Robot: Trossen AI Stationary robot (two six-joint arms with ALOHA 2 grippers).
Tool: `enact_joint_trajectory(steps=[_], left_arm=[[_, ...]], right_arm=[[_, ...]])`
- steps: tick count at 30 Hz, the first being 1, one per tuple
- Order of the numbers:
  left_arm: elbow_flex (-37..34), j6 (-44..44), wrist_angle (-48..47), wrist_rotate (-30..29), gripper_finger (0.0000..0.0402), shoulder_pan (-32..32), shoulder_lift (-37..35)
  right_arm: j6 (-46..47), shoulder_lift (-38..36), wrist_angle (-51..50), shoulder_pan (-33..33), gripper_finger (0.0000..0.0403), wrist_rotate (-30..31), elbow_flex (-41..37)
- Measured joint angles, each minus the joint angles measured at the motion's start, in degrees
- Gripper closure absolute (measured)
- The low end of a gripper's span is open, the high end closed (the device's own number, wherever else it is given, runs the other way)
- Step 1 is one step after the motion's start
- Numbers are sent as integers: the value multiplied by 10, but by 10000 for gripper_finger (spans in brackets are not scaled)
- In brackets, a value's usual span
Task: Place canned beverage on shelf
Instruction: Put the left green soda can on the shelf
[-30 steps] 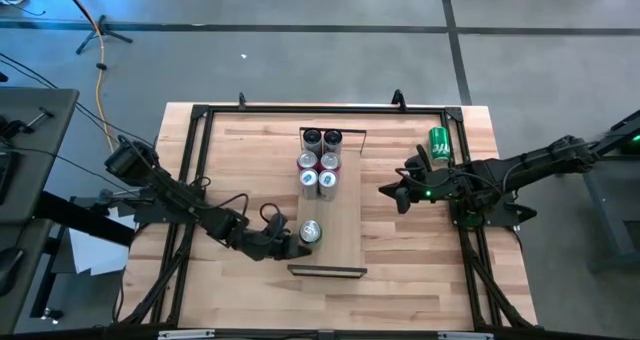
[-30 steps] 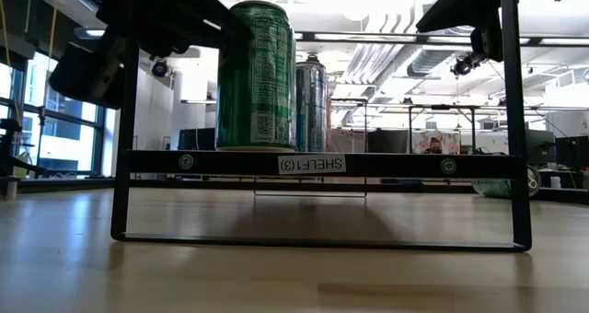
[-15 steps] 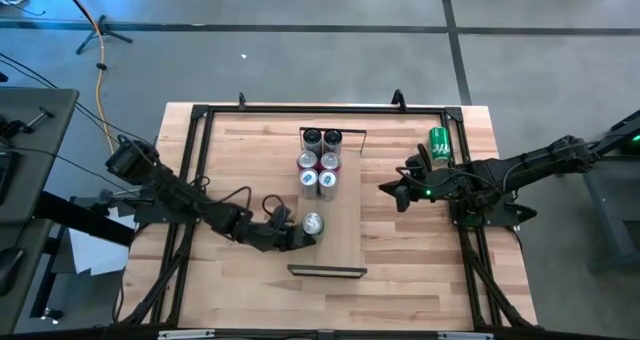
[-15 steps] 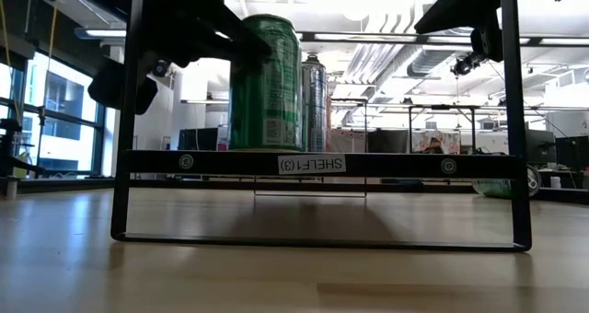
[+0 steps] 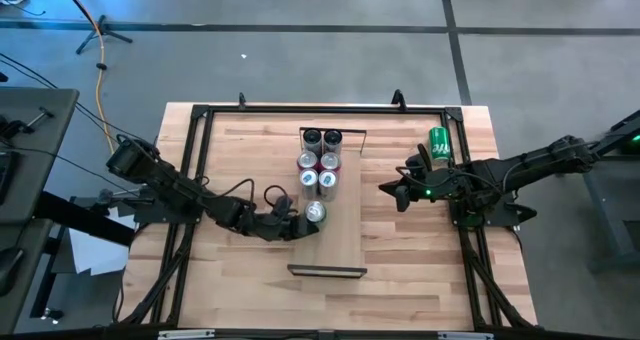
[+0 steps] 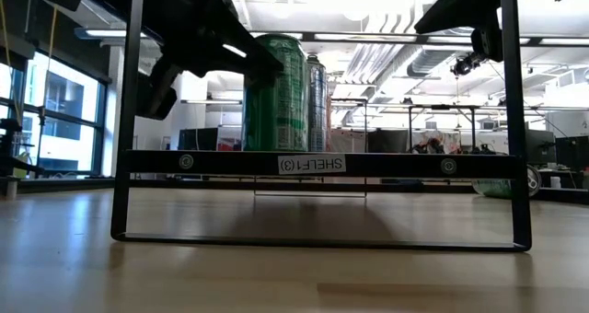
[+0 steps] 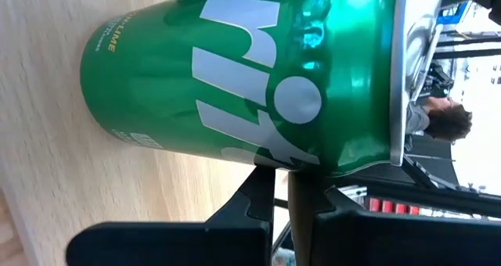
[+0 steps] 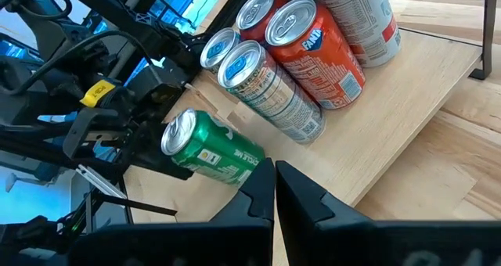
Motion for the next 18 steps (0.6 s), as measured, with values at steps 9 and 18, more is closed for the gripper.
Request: enact_joint_trajectory(steps=[9, 18], left_arm=[[0, 5, -15, -14, 401, 16, 0], [0, 11, -19, -16, 401, 27, 0]], right_arm=[[0, 0, 1, 0, 402, 0, 0], [0, 0, 9, 0, 402, 0, 0]])
